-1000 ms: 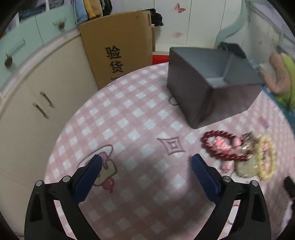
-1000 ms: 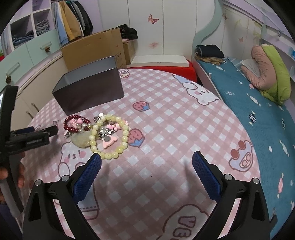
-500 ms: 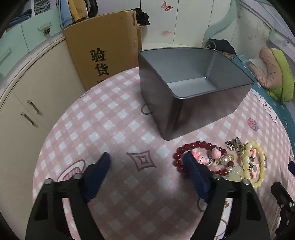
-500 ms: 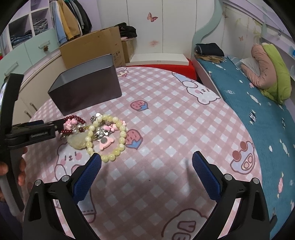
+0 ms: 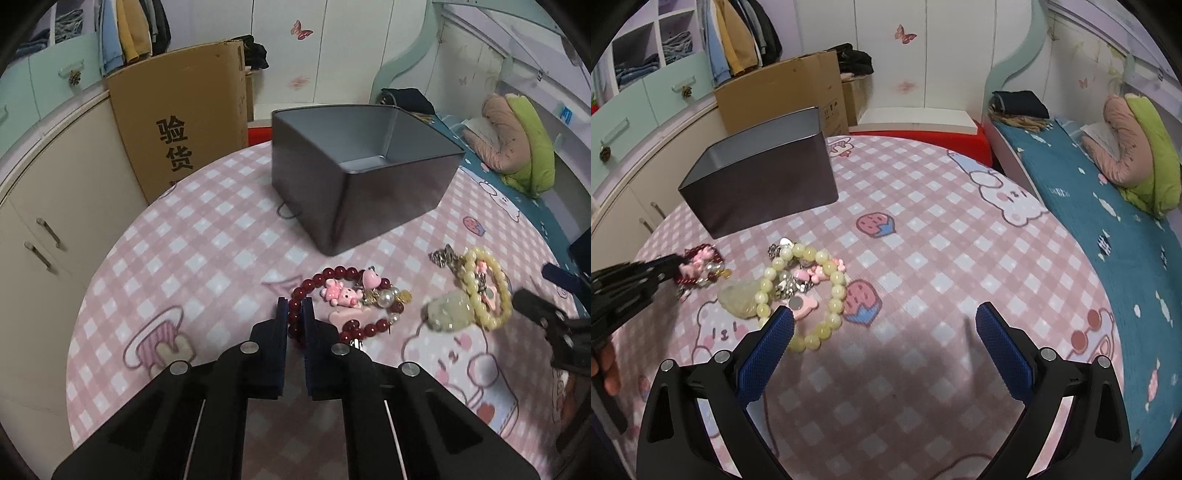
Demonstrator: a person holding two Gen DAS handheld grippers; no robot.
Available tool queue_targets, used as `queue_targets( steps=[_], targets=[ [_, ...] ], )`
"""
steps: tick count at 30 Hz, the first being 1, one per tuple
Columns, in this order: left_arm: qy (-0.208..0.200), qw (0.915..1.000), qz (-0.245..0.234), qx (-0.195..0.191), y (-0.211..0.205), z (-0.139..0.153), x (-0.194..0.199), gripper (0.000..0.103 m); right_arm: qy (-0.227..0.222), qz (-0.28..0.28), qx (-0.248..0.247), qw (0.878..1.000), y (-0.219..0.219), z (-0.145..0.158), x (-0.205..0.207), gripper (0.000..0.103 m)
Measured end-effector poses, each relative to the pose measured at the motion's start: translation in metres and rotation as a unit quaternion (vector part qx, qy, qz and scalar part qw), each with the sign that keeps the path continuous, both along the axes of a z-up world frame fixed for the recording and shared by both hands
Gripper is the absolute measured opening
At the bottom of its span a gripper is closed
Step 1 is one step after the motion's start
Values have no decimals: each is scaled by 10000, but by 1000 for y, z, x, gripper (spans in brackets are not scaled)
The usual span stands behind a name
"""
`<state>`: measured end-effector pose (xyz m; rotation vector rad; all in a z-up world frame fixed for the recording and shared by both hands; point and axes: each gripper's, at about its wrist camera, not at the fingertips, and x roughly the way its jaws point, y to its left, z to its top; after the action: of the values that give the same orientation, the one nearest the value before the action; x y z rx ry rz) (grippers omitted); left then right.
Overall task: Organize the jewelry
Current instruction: 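Grasp the dark red bracelet with left gripper while right grasps yellow bracelet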
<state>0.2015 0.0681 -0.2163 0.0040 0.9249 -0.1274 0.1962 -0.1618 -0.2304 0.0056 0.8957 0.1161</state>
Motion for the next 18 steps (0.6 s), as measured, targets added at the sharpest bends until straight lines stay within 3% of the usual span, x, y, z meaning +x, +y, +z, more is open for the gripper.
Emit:
queue_targets(
  steps=[9, 11, 15, 18],
  targets=[
    [-145, 9979, -52, -634, 18, 11, -23, 6, -10, 53, -62, 10000, 3, -4, 13, 93],
    [-300, 9970, -157, -698, 15, 21, -26, 6, 99, 91, -34, 9999, 3, -7, 17, 56],
    [-532, 9935, -421, -913, 7, 40, -29, 6, 104, 195, -81, 9997, 9, -6, 20, 46],
    [-656, 9902, -606, -1072, 1, 54, -31, 6, 106, 386, -11, 9992, 16, -5, 20, 30]
  ],
)
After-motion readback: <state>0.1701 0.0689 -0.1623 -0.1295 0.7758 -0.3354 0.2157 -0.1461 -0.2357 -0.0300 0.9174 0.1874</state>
